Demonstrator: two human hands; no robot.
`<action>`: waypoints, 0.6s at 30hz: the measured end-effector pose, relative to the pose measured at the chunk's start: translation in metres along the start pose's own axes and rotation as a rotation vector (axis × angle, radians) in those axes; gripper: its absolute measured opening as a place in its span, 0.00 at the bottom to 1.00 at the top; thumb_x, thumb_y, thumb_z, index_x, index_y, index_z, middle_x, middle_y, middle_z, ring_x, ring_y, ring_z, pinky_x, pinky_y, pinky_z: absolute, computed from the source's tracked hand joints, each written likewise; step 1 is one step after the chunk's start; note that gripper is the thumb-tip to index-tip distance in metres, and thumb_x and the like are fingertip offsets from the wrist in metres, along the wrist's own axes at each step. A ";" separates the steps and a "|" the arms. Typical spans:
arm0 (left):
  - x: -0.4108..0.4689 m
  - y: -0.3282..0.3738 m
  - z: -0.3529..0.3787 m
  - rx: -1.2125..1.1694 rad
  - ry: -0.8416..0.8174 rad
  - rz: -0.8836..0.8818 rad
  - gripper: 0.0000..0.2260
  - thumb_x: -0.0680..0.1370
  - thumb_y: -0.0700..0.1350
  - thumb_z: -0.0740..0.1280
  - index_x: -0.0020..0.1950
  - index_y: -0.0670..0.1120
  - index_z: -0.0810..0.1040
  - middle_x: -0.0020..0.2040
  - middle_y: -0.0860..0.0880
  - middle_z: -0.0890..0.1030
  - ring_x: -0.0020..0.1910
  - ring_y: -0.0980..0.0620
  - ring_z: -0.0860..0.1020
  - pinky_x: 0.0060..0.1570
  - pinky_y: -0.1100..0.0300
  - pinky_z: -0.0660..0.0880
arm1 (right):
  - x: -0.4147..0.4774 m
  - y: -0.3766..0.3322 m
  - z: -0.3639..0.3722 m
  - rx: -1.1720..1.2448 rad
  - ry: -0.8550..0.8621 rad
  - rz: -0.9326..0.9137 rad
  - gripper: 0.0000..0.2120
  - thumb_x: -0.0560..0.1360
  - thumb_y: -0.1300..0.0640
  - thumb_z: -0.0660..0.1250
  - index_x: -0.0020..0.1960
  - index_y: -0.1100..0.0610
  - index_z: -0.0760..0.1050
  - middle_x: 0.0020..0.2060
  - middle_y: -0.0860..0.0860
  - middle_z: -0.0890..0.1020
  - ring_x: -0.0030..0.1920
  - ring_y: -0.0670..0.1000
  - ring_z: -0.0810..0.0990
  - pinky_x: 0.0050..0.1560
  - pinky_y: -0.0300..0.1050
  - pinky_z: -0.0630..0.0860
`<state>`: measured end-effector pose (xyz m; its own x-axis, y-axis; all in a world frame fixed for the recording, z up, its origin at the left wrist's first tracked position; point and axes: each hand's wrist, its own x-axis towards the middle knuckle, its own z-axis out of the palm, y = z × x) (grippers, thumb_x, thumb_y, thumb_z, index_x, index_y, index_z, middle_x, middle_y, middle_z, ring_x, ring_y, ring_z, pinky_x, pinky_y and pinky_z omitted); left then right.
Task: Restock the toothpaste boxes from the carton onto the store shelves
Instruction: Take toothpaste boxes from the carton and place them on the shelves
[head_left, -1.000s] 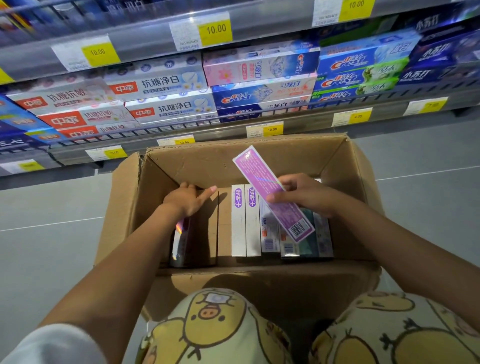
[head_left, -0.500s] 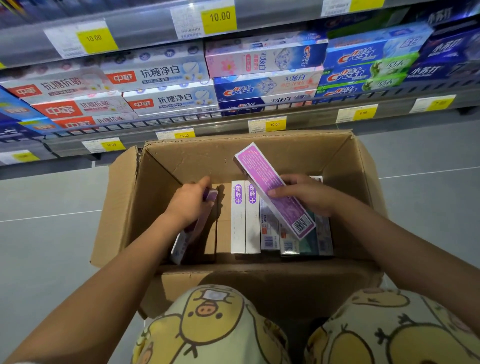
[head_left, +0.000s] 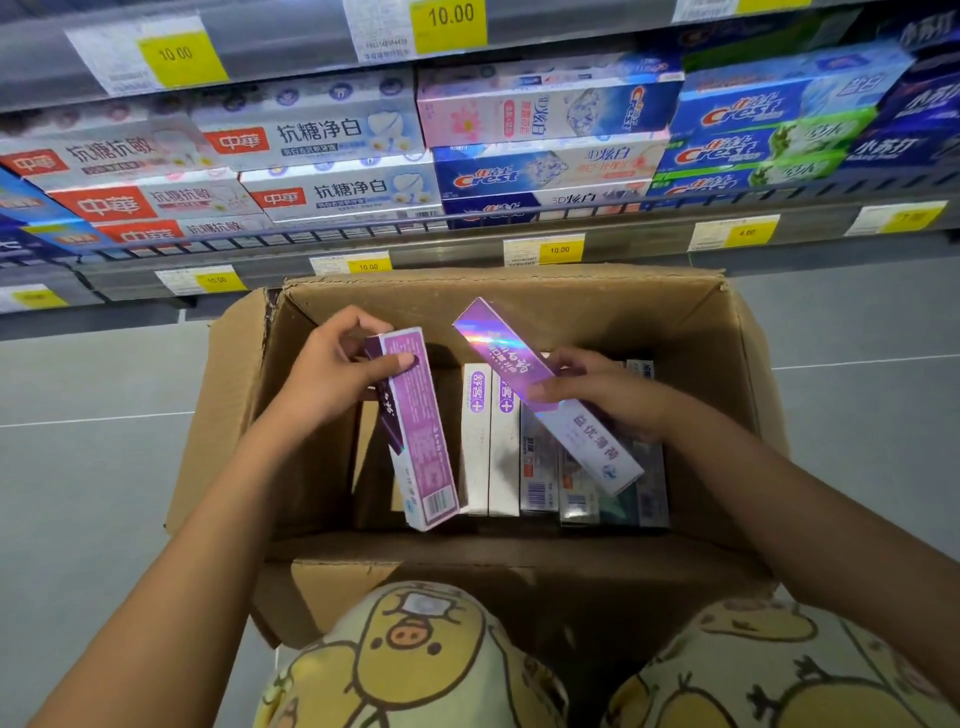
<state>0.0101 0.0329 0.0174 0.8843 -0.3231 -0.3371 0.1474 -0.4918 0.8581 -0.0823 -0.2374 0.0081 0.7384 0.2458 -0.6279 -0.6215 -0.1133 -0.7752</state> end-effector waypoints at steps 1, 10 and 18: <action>-0.001 0.003 0.000 -0.047 0.009 -0.002 0.10 0.70 0.41 0.73 0.47 0.48 0.74 0.44 0.50 0.83 0.43 0.54 0.83 0.34 0.60 0.80 | -0.001 0.000 -0.002 0.056 -0.012 -0.013 0.20 0.65 0.49 0.75 0.53 0.51 0.73 0.48 0.55 0.82 0.44 0.54 0.82 0.43 0.44 0.76; -0.002 0.009 -0.001 -0.268 0.069 -0.072 0.15 0.65 0.48 0.73 0.51 0.53 0.78 0.38 0.50 0.85 0.40 0.51 0.84 0.42 0.52 0.81 | -0.002 0.002 -0.009 0.299 -0.143 -0.044 0.21 0.62 0.48 0.76 0.52 0.54 0.77 0.43 0.53 0.84 0.41 0.51 0.83 0.42 0.43 0.80; 0.002 0.008 0.001 -0.298 0.068 -0.196 0.29 0.69 0.45 0.74 0.67 0.43 0.70 0.49 0.44 0.83 0.41 0.51 0.84 0.36 0.59 0.81 | 0.000 -0.005 -0.009 0.159 -0.091 -0.071 0.13 0.67 0.58 0.72 0.51 0.56 0.79 0.41 0.54 0.84 0.36 0.50 0.83 0.37 0.41 0.79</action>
<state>0.0121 0.0276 0.0231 0.8525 -0.1868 -0.4882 0.4307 -0.2781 0.8586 -0.0766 -0.2457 0.0114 0.7598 0.3346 -0.5575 -0.6074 0.0596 -0.7921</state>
